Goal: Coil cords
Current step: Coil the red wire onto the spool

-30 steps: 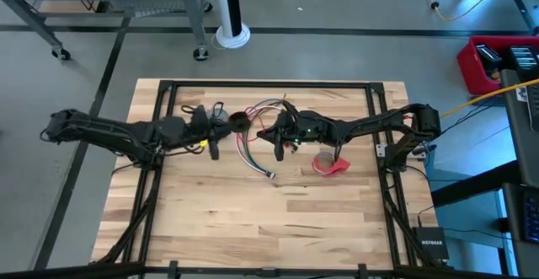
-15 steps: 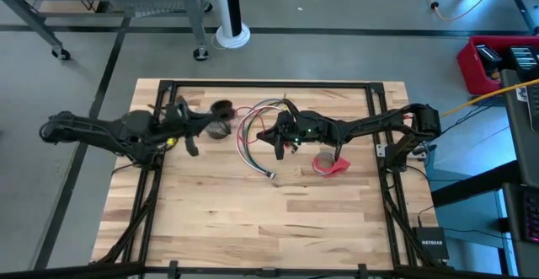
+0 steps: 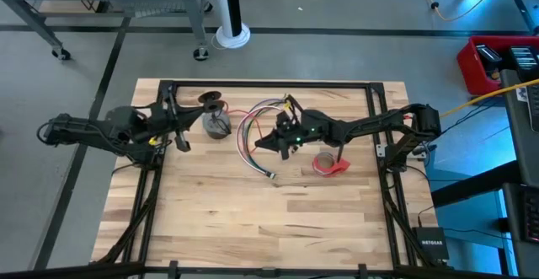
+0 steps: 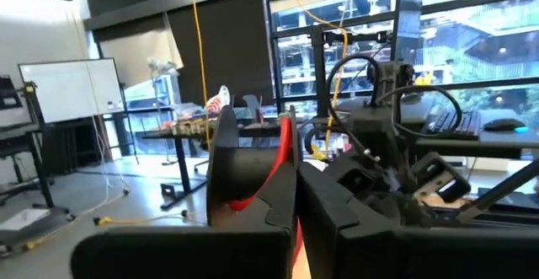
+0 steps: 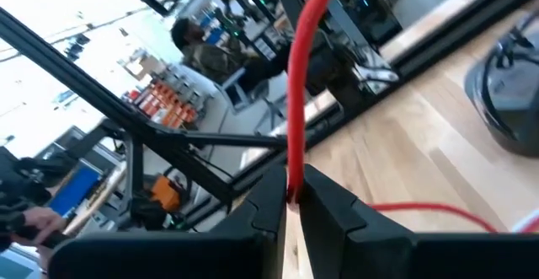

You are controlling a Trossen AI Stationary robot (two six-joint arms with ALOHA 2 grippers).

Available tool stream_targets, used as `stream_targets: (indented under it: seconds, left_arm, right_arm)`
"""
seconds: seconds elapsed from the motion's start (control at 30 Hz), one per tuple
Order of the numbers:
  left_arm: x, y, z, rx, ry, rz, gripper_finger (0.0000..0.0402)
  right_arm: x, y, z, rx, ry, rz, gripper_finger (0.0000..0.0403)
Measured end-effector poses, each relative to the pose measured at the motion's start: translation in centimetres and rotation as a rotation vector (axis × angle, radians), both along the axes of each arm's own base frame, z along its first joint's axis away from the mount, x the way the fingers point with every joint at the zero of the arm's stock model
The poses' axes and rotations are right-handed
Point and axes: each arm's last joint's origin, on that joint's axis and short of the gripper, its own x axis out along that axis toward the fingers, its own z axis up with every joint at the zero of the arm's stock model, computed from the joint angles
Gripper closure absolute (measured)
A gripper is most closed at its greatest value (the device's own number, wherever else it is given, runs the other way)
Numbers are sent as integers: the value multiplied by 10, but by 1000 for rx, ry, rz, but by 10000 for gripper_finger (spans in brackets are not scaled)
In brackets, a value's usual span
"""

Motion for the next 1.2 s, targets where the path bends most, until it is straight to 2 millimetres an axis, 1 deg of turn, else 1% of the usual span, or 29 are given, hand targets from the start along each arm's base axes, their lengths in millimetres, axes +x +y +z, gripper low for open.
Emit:
stream_targets:
  seconds: [0.23, 0.37, 0.53, 0.63, 0.77, 0.9, 1.03, 1.13, 1.2]
  left_arm:
    - [-1, 0, -1, 22, 24, 4, 402]
    - [1, 0, -6, 28, 72, 3, 402]
    - [2, 0, -8, 29, 98, 2, 402]
    - [2, 0, -8, 29, 98, 2, 402]
    - [2, 0, -8, 33, 99, 3, 402]
    - [2, 0, -8, 34, 100, 3, 402]
    - [2, 0, -9, 36, 108, 3, 402]
    - [2, 0, -9, 36, 111, 3, 402]
    - [2, 0, -11, 38, 128, 3, 402]
  right_arm:
    - [0, 0, 7, -9, -77, 0, 365]
    - [0, 0, 8, 10, -74, -1, 365]
    - [4, 0, 14, 41, -65, -2, 365]
    - [10, -1, 22, 46, -27, -1, 365]
    - [20, -1, 34, 56, 110, 22, 365]
    - [28, -2, 44, 22, 174, 35, 365]
    - [31, -3, 55, 11, 127, -4, 365]
    - [32, -6, 58, -5, 93, -88, 365]
    - [32, -8, 57, -12, 101, -144, 365]
